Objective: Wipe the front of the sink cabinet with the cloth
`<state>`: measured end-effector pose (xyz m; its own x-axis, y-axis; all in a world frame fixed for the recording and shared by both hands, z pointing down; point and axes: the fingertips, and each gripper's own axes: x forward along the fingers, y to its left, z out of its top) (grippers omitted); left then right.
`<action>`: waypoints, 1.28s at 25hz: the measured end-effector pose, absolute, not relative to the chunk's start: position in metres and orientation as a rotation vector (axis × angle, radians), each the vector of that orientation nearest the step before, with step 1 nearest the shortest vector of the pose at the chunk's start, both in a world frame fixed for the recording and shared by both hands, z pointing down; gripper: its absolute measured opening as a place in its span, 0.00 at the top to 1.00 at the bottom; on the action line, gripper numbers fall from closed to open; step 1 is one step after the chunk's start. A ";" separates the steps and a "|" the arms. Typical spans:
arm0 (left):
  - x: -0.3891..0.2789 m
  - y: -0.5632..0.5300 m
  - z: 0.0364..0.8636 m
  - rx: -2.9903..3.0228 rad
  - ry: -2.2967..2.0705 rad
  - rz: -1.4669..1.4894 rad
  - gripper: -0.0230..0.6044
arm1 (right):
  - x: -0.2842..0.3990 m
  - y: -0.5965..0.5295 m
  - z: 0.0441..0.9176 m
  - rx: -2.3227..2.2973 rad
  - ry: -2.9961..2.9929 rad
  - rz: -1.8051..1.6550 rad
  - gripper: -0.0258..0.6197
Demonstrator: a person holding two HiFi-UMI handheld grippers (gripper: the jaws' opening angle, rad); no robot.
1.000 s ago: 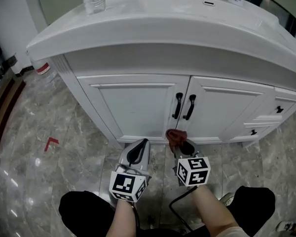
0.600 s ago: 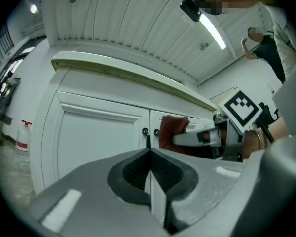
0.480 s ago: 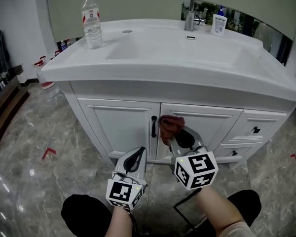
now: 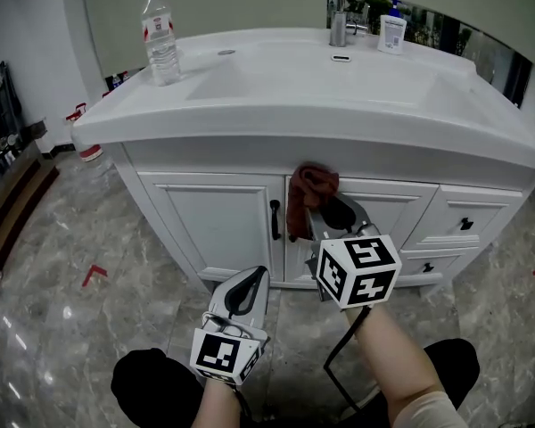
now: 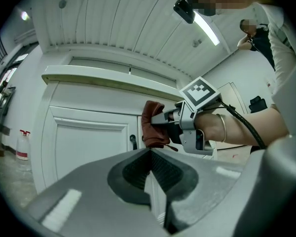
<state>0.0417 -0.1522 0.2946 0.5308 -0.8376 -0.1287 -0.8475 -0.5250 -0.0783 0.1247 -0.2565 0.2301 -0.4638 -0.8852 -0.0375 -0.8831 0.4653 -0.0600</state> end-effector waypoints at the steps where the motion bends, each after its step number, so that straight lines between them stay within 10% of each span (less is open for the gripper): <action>1: 0.043 -0.152 0.294 -2.635 1.457 0.115 0.96 | 0.130 -0.256 0.232 -1.604 2.632 -0.051 0.82; 22: 0.112 -0.136 0.296 -2.729 1.308 0.140 0.96 | 0.328 -0.236 0.242 -2.040 2.364 -0.096 0.82; 32: 0.110 -0.133 0.313 -2.716 1.347 0.113 0.96 | 0.312 -0.225 0.249 -1.923 2.403 -0.146 0.82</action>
